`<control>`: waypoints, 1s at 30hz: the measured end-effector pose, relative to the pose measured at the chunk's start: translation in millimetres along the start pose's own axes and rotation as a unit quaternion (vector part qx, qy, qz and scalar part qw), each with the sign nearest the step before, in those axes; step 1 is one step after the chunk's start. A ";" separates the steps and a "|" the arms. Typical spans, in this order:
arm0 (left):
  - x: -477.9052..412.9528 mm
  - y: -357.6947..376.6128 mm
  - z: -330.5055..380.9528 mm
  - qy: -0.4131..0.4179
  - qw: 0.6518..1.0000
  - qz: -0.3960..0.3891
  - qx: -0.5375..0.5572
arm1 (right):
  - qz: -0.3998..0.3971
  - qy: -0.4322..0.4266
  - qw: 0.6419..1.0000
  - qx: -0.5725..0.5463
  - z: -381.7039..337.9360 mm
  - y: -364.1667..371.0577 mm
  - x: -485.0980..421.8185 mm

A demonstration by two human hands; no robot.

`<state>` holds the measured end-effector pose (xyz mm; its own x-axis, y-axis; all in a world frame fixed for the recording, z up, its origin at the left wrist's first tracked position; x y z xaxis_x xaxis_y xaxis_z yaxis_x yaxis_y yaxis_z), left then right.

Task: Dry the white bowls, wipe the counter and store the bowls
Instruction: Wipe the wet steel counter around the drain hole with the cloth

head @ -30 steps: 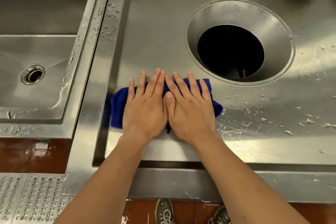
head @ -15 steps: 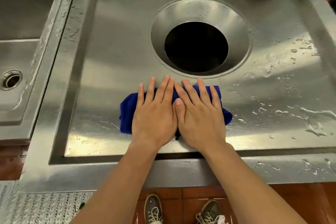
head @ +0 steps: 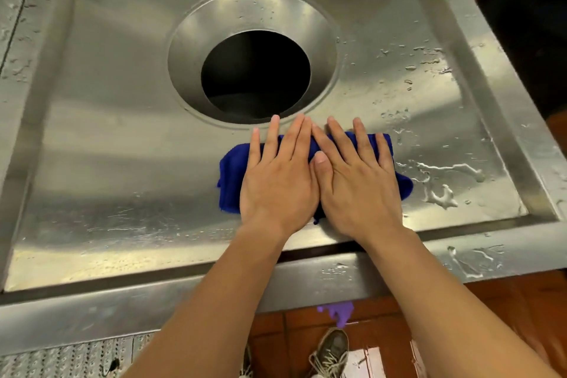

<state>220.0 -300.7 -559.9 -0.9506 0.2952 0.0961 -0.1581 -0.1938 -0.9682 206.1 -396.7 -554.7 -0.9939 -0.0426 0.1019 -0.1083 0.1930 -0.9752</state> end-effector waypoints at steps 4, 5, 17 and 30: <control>-15.2 9.5 40.3 0.013 1.000 -0.009 -0.001 | 0.002 0.022 1.000 0.000 42.8 -8.7 3.3; -18.1 11.7 48.4 0.016 1.000 -0.009 -0.001 | 0.002 0.027 1.000 -0.003 51.3 -10.6 4.2; -56.2 29.7 135.6 0.043 0.999 -0.007 -0.007 | 0.019 0.066 0.998 0.003 147.0 -33.5 4.2; -81.9 29.4 149.7 0.035 0.999 0.002 -0.002 | 0.034 0.057 0.998 0.011 168.0 -42.6 -16.2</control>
<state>253.2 -470.7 -561.7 -0.9305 0.3583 0.0760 -0.1529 -0.1913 -0.9696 230.5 -568.9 -547.8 -0.9950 0.0824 0.0561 -0.0416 0.1693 -0.9847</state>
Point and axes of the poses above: each hand's wrist, its own x-axis away from the middle knuckle, its own y-axis out of the palm, z = x × y, the point moved 10 cm from there along -x, towards the middle knuckle, and after that the axes turned 1 degree about -z, right-handed, at the moved point
